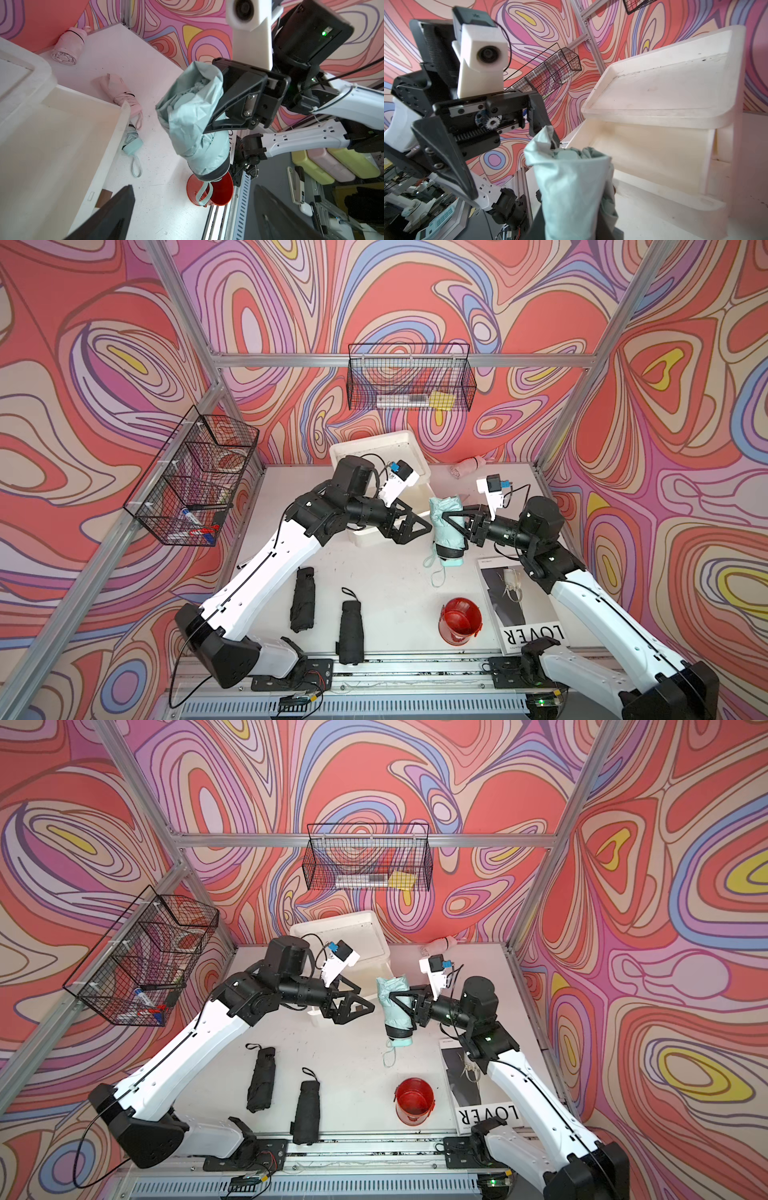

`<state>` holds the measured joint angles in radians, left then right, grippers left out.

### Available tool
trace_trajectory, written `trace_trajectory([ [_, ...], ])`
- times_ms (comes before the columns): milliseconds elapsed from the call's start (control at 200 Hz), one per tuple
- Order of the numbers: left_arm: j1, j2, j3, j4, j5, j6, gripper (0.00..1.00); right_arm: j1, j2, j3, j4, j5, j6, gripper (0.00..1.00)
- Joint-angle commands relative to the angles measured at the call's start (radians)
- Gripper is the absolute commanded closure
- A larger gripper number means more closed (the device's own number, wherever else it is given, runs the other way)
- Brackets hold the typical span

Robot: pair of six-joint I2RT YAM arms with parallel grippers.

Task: Place the umbrella in the drawer by color
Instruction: Pick up the umbrella from the center of the board.

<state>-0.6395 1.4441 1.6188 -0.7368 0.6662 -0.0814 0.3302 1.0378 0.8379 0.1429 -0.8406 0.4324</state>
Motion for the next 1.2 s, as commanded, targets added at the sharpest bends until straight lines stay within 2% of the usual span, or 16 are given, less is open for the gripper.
trace_trajectory([
  [0,-0.012,0.042,0.091,-0.184,-0.046,0.135,0.09,0.019,0.005,-0.014,0.086,-0.101,0.008,0.9],
  [150,-0.012,0.08,0.178,-0.241,-0.071,0.163,0.13,0.05,0.008,-0.004,0.034,-0.1,-0.048,0.9],
  [290,-0.014,0.087,0.2,-0.242,-0.069,0.157,0.14,0.09,0.022,0.016,-0.033,-0.094,-0.104,0.9],
  [476,-0.025,0.123,0.252,-0.282,-0.035,0.164,0.27,0.138,0.014,0.047,-0.093,-0.09,-0.153,0.88],
  [661,-0.073,0.155,0.254,-0.311,-0.029,0.193,0.35,0.138,-0.007,0.055,-0.114,-0.072,-0.167,0.88],
  [771,-0.09,0.18,0.257,-0.317,-0.008,0.188,0.46,0.14,-0.014,0.046,-0.112,-0.069,-0.172,0.88],
  [831,-0.099,0.187,0.267,-0.317,-0.032,0.186,0.6,0.142,-0.02,0.043,-0.117,-0.062,-0.177,0.88],
  [926,-0.101,0.184,0.287,-0.305,-0.114,0.171,0.87,0.142,-0.033,0.041,-0.13,-0.049,-0.187,0.88],
  [986,-0.101,0.174,0.295,-0.295,-0.155,0.167,0.99,0.141,-0.042,0.035,-0.129,-0.035,-0.191,0.87],
  [1092,-0.101,0.149,0.298,-0.279,-0.183,0.16,1.0,0.141,-0.044,0.031,-0.137,-0.015,-0.198,0.86],
  [1192,-0.101,0.128,0.294,-0.267,-0.207,0.147,1.0,0.142,-0.042,0.032,-0.138,-0.014,-0.196,0.75],
])
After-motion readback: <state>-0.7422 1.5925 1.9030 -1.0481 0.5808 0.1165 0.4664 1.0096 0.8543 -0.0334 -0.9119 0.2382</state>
